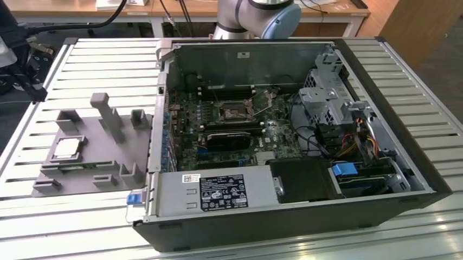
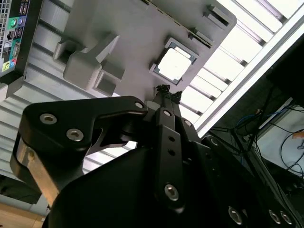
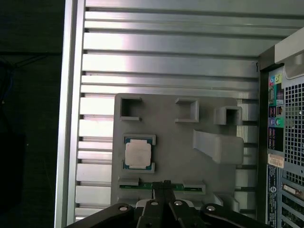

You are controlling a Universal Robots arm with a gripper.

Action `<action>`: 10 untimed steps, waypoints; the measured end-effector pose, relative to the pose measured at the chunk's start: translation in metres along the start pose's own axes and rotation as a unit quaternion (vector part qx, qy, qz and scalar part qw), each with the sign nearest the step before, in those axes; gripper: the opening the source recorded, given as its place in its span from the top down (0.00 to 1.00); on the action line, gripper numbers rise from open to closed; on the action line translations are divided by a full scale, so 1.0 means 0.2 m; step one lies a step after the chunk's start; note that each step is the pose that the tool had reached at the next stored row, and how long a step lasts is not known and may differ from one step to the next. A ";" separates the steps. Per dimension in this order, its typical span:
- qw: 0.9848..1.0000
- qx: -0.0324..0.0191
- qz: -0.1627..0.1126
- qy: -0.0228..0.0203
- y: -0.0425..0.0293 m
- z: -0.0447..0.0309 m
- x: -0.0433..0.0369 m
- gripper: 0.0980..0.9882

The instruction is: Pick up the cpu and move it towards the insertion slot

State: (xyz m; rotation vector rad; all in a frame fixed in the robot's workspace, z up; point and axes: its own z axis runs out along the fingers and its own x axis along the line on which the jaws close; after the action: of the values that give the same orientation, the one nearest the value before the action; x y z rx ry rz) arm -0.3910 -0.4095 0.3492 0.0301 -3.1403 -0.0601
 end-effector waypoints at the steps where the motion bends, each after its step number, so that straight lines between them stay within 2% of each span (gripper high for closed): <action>1: 1.000 0.000 0.000 0.000 0.000 0.005 0.000 1.00; 10: 1.000 0.002 0.000 0.000 -0.002 0.045 0.002 1.00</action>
State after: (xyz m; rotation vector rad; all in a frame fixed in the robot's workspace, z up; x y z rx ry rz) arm -0.3915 -0.4095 0.3403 0.0301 -3.1413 -0.0540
